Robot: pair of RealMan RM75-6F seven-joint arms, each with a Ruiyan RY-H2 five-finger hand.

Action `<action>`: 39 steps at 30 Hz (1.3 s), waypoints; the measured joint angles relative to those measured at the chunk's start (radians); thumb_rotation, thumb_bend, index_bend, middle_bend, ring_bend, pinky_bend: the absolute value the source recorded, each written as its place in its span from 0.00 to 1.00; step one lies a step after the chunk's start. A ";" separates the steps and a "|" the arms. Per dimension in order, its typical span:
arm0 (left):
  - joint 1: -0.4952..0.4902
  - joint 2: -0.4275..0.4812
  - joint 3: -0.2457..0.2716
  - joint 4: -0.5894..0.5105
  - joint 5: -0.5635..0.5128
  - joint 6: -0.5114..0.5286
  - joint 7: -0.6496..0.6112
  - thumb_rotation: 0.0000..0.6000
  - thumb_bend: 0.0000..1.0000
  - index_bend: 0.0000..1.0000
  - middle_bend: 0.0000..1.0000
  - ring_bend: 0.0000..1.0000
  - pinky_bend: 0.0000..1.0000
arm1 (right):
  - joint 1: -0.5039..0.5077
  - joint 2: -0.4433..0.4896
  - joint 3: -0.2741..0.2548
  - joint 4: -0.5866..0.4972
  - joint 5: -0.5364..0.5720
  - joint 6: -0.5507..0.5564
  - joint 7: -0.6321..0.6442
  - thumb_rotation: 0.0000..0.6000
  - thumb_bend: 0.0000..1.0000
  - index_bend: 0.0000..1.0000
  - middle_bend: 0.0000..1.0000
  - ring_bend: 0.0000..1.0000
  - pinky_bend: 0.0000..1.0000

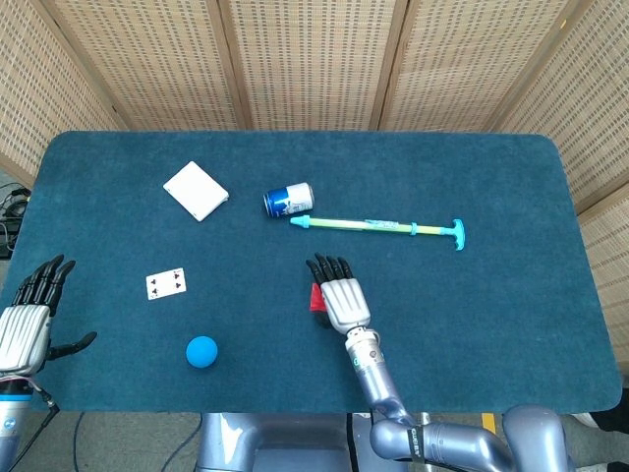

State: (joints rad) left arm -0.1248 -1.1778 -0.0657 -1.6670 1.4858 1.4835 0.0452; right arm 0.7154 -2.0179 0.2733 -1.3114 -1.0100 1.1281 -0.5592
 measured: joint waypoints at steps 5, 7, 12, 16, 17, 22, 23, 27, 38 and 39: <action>0.000 0.000 -0.001 0.000 -0.001 -0.001 -0.002 1.00 0.10 0.00 0.00 0.00 0.09 | 0.001 -0.002 0.001 0.007 0.007 -0.008 0.000 1.00 0.36 0.03 0.00 0.00 0.00; -0.001 0.000 -0.001 0.001 -0.002 -0.002 -0.002 1.00 0.10 0.00 0.00 0.00 0.09 | 0.002 -0.004 0.003 0.014 0.008 -0.012 0.000 1.00 0.36 0.03 0.00 0.00 0.00; -0.003 -0.002 -0.002 0.003 -0.007 -0.006 0.002 1.00 0.10 0.00 0.00 0.00 0.09 | 0.008 -0.011 0.010 0.040 0.015 -0.029 0.008 1.00 0.36 0.03 0.00 0.00 0.00; -0.004 -0.004 -0.004 0.007 -0.013 -0.009 0.004 1.00 0.10 0.00 0.00 0.00 0.09 | 0.013 -0.016 0.014 0.069 0.024 -0.045 0.014 1.00 0.36 0.03 0.00 0.00 0.00; -0.004 -0.004 -0.004 0.007 -0.013 -0.010 0.004 1.00 0.10 0.00 0.00 0.00 0.09 | 0.014 -0.017 0.014 0.075 0.025 -0.049 0.016 1.00 0.36 0.03 0.00 0.00 0.00; -0.005 -0.006 -0.006 0.009 -0.017 -0.012 0.005 1.00 0.10 0.00 0.00 0.00 0.09 | 0.018 -0.024 0.015 0.109 0.033 -0.067 0.022 1.00 0.38 0.03 0.00 0.00 0.00; -0.005 -0.005 -0.006 0.009 -0.017 -0.011 0.005 1.00 0.10 0.00 0.00 0.00 0.09 | 0.019 -0.026 0.016 0.116 0.034 -0.070 0.023 1.00 0.39 0.03 0.00 0.00 0.00; -0.005 -0.005 -0.005 0.008 -0.016 -0.011 0.005 1.00 0.10 0.00 0.00 0.00 0.09 | 0.027 -0.039 0.018 0.148 0.028 -0.075 0.031 1.00 0.52 0.04 0.00 0.00 0.00; -0.005 -0.002 -0.002 0.006 -0.011 -0.012 -0.002 1.00 0.10 0.00 0.00 0.00 0.09 | 0.026 -0.053 0.017 0.183 0.016 -0.081 0.054 1.00 0.48 0.22 0.00 0.00 0.00; -0.005 -0.002 -0.002 0.005 -0.010 -0.011 -0.003 1.00 0.10 0.00 0.00 0.00 0.09 | 0.025 -0.052 0.017 0.180 0.016 -0.082 0.054 1.00 0.46 0.27 0.00 0.00 0.00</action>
State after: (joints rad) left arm -0.1296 -1.1797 -0.0676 -1.6617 1.4753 1.4722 0.0427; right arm 0.7402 -2.0695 0.2907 -1.1310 -0.9939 1.0464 -0.5049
